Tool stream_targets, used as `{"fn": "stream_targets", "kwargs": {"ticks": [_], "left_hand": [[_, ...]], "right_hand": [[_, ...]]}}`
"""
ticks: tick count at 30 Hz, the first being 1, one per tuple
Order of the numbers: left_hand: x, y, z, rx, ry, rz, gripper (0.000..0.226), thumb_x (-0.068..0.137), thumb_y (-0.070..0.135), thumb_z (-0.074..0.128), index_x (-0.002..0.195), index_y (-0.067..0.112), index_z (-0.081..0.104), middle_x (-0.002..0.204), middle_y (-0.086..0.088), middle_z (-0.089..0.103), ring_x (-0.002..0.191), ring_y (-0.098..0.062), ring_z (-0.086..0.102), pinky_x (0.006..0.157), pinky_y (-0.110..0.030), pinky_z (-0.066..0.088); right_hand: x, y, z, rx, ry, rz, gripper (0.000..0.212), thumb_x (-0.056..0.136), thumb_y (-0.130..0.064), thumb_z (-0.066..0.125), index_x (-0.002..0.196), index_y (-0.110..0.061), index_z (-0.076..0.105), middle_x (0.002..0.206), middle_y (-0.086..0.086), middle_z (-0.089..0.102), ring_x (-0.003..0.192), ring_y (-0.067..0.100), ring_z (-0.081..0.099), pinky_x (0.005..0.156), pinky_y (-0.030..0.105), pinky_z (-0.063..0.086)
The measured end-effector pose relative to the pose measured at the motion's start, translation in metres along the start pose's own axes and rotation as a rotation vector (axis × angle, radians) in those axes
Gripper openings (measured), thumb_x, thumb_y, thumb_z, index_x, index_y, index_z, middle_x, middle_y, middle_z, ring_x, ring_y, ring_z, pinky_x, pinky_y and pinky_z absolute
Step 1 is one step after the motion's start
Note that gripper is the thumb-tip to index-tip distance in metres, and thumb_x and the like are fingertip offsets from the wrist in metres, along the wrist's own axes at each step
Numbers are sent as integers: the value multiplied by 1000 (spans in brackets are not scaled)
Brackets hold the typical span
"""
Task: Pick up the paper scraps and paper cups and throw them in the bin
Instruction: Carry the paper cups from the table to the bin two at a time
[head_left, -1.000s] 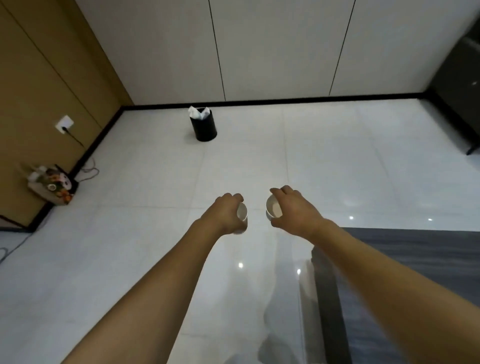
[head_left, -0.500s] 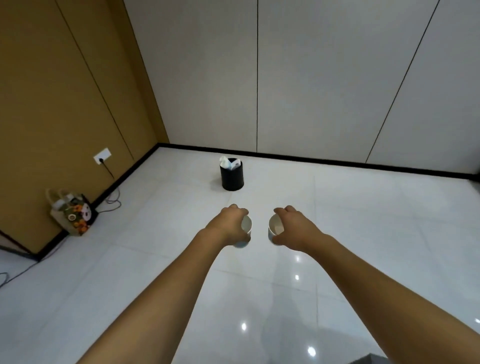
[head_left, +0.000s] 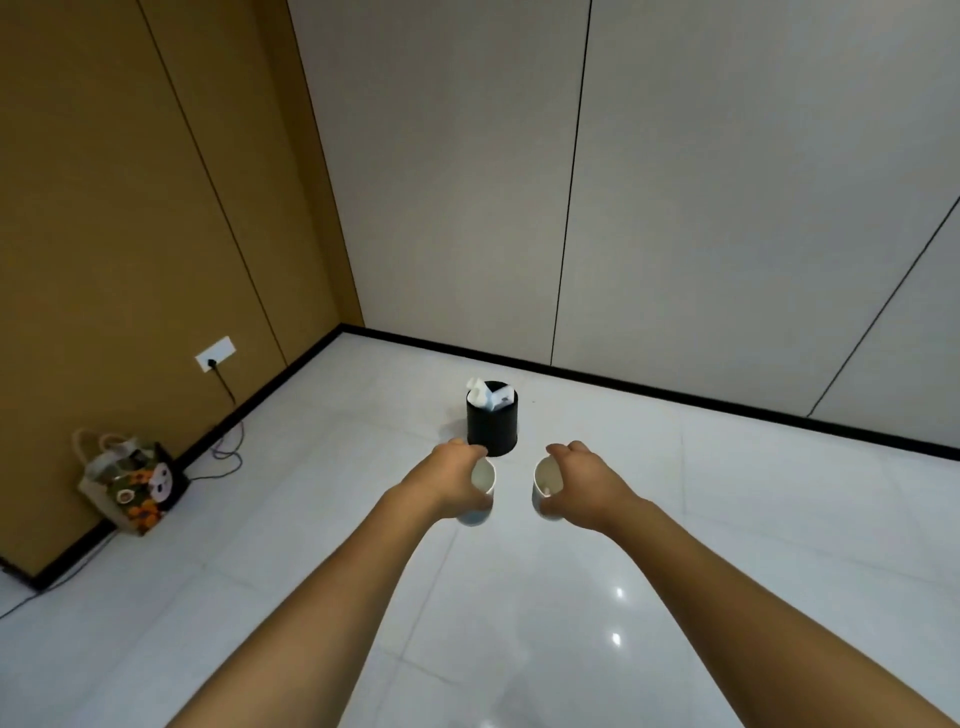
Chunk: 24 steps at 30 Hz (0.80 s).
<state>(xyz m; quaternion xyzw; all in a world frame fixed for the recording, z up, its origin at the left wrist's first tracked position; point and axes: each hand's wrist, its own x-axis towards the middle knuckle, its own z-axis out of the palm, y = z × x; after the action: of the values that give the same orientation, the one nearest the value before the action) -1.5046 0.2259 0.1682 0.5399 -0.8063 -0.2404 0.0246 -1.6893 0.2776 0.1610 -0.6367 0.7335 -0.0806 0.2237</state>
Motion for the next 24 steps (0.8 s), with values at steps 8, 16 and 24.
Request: {"fn": "stream_targets", "kwargs": {"ticks": [8, 16, 24], "left_hand": [[170, -59, -60, 4, -17, 13, 70, 80, 29, 66, 143, 17, 37, 138, -4, 38, 126, -24, 40, 96, -31, 42], [309, -95, -77, -29, -39, -31, 67, 80, 27, 65, 141, 19, 38, 135, -3, 41, 124, -23, 42, 96, -33, 44], [444, -117, -92, -48, -45, -106, 58, 78, 28, 68, 131, 18, 46, 127, -5, 45, 119, -24, 44, 90, -36, 49]], "right_hand": [[184, -36, -21, 41, 3, 27, 65, 81, -29, 69, 138, -16, 39, 132, 4, 42, 121, 25, 45, 90, 38, 51], [337, -30, -30, 37, -33, 18, 70, 82, -31, 70, 142, -16, 37, 137, 5, 40, 122, 26, 45, 92, 36, 48], [485, -21, -31, 11, -85, -2, 67, 82, -27, 68, 139, -15, 37, 135, 8, 39, 126, 29, 39, 94, 37, 47]]}}
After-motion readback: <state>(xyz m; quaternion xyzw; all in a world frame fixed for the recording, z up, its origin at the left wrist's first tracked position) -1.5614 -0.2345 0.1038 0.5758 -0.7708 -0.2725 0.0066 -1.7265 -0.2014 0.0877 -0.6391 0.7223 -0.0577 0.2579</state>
